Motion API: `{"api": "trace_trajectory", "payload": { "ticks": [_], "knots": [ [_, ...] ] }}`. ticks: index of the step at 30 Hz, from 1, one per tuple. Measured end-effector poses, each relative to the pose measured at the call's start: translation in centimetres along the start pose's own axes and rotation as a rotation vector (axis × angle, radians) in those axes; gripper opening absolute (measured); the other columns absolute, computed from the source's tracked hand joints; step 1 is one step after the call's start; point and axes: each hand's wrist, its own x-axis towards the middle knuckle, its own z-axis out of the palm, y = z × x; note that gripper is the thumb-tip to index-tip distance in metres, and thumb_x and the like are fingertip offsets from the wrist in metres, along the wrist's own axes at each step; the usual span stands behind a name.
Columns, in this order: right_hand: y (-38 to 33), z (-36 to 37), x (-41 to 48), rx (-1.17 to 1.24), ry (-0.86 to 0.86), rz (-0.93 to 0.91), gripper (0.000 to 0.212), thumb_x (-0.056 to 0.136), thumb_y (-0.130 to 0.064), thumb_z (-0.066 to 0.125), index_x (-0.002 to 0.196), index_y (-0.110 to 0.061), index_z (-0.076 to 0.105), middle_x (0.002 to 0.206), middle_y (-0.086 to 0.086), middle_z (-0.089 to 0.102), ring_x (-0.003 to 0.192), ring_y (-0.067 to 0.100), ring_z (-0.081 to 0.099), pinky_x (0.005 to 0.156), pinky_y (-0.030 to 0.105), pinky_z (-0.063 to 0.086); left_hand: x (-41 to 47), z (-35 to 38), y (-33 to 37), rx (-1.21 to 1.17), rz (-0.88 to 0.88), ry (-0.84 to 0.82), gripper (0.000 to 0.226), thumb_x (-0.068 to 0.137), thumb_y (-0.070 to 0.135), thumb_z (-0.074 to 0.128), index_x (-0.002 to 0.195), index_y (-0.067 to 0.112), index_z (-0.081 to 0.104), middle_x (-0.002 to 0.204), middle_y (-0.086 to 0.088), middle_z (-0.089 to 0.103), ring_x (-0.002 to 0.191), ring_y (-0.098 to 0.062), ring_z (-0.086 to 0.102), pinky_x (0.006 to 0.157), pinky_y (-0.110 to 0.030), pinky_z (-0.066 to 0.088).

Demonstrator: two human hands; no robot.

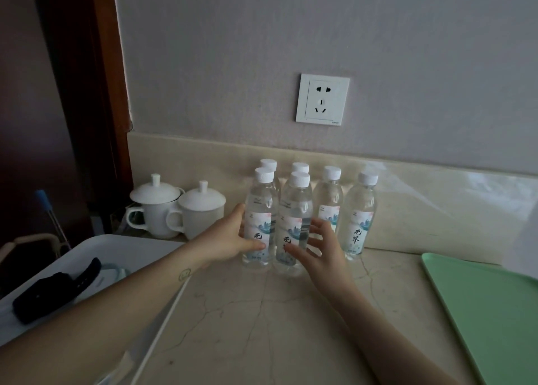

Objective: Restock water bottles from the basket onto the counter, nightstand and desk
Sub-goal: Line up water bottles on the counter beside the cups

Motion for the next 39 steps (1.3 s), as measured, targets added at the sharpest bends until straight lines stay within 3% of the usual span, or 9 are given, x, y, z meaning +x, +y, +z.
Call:
{"api": "trace_trajectory", "payload": {
  "ticks": [4,7,10,12,17,24,30,37,39],
  "knots": [
    [0.2,-0.1,0.1,-0.049,-0.003,-0.023,0.045,0.082,-0.013,0.076,0.117,-0.025,0.05,0.11,-0.01,0.062,0.094,-0.009,0.06,0.078,0.012,0.05,-0.2,0.0,0.1,0.007,-0.012,0.006,0.072,0.078,0.017,0.081,0.135,0.02,0.037,0.122,-0.001,0.064,0.109,-0.015,0.064,0.099,-0.043,0.049],
    [0.5,-0.3,0.1,-0.133,0.007,-0.01,0.05,0.079,-0.026,0.078,0.119,-0.033,0.049,0.11,-0.017,0.062,0.103,-0.007,0.057,0.09,0.019,0.047,-0.1,-0.2,0.0,0.052,-0.052,-0.018,0.07,0.074,0.017,0.083,0.129,0.017,0.04,0.12,0.0,0.063,0.108,-0.013,0.063,0.098,-0.04,0.05],
    [0.8,-0.1,-0.1,-0.21,0.032,0.05,0.07,0.067,-0.043,0.085,0.123,-0.03,0.044,0.108,-0.015,0.057,0.098,0.0,0.057,0.083,0.024,0.052,0.0,0.0,-0.3,0.119,-0.08,-0.044,0.07,0.071,0.02,0.086,0.126,0.016,0.041,0.113,0.005,0.063,0.104,-0.01,0.063,0.096,-0.039,0.052],
    [1.0,0.1,-0.1,-0.271,0.024,0.076,0.07,0.063,-0.047,0.086,0.117,-0.029,0.045,0.101,-0.014,0.058,0.09,0.001,0.058,0.075,0.023,0.054,0.0,0.1,-0.5,0.183,-0.076,-0.045,0.072,0.07,0.026,0.085,0.127,0.019,0.042,0.111,0.007,0.065,0.103,-0.01,0.063,0.094,-0.039,0.052],
    [0.9,-0.2,-0.1,-0.296,0.007,0.062,0.05,0.07,-0.034,0.085,0.104,-0.035,0.049,0.095,-0.02,0.06,0.084,-0.011,0.056,0.061,0.004,0.044,0.4,0.1,-0.6,0.244,-0.067,-0.02,0.074,0.068,0.029,0.086,0.127,0.02,0.042,0.111,0.004,0.067,0.103,-0.014,0.064,0.094,-0.042,0.051],
    [0.8,-0.8,-0.2,-0.302,-0.048,0.05,0.046,0.078,-0.027,0.08,0.112,-0.031,0.049,0.099,-0.025,0.057,0.089,-0.012,0.053,0.064,0.0,0.042,0.3,0.3,-0.6,0.274,-0.061,0.002,0.074,0.069,0.031,0.086,0.128,0.021,0.042,0.107,0.007,0.066,0.101,-0.011,0.063,0.094,-0.039,0.051],
    [1.3,-0.6,0.0,-0.314,-0.079,0.039,0.047,0.081,-0.028,0.076,0.119,-0.026,0.048,0.113,-0.014,0.058,0.099,-0.001,0.055,0.075,0.011,0.045,0.2,0.3,-0.7,0.264,-0.02,0.008,0.078,0.069,0.029,0.086,0.132,0.023,0.04,0.109,0.007,0.066,0.1,-0.011,0.064,0.093,-0.039,0.051],
    [1.6,-0.5,-0.1,-0.338,-0.064,0.022,0.049,0.081,-0.03,0.076,0.12,-0.024,0.048,0.115,-0.011,0.058,0.101,0.003,0.055,0.076,0.012,0.044,-0.1,0.4,-0.8,0.257,-0.02,0.0,0.078,0.071,0.033,0.084,0.133,0.027,0.037,0.105,0.017,0.062,0.1,-0.007,0.062,0.093,-0.036,0.052],
    [1.6,-0.5,-0.2,-0.34,-0.062,0.02,0.05,0.081,-0.031,0.076,0.122,-0.024,0.047,0.117,-0.01,0.058,0.103,0.005,0.056,0.081,0.02,0.05,0.0,0.4,-0.7,0.262,-0.029,-0.016,0.079,0.072,0.032,0.084,0.135,0.026,0.035,0.108,0.014,0.063,0.103,-0.009,0.062,0.094,-0.037,0.051]
  ]
}}
